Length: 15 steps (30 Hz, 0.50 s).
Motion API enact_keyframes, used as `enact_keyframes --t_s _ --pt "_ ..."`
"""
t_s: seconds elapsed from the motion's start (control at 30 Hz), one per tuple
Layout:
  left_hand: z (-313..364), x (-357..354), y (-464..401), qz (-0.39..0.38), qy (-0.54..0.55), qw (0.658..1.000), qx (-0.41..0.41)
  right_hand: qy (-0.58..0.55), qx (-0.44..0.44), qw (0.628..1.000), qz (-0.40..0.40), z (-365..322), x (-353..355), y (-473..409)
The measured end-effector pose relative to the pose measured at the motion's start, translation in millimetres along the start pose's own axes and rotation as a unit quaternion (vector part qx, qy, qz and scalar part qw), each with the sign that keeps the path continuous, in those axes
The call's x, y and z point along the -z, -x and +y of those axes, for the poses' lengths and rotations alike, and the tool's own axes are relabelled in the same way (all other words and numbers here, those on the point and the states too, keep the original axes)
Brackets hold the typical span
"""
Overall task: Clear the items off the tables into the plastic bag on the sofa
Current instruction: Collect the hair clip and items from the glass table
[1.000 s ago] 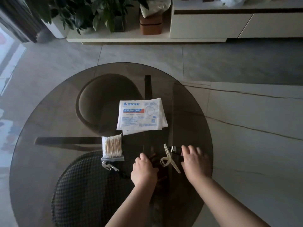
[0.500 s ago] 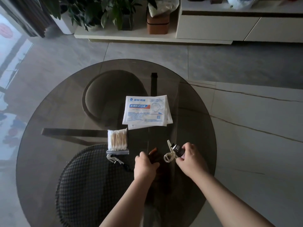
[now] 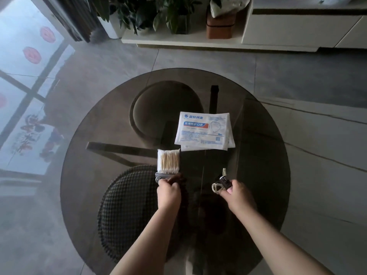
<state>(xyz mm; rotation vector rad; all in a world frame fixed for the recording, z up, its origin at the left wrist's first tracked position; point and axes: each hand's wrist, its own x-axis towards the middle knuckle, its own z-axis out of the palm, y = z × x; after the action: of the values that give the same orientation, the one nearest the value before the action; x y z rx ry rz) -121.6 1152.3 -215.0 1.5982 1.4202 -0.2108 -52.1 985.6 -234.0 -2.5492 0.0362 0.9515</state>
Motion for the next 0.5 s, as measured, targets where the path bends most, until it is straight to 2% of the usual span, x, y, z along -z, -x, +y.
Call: enact_keyframes --t_s 0.07,0.2,0.3,0.5 --pt "-2 3 -2 0.009 0.037 0.998 0.041 0.008 0.012 1.0 0.005 -4 -4 2" --pt "-6 2 -4 0.021 0.03 0.997 0.072 0.025 0.053 0.998 0.025 -10 -14 6" --pt "-6 -3 -7 0.047 0.0 0.995 0.085 0.057 0.086 0.994 0.028 -9 -16 5" --pt "-9 -7 -15 0.106 -0.099 0.987 0.07 0.108 0.071 0.991 0.024 -5 -10 -5"
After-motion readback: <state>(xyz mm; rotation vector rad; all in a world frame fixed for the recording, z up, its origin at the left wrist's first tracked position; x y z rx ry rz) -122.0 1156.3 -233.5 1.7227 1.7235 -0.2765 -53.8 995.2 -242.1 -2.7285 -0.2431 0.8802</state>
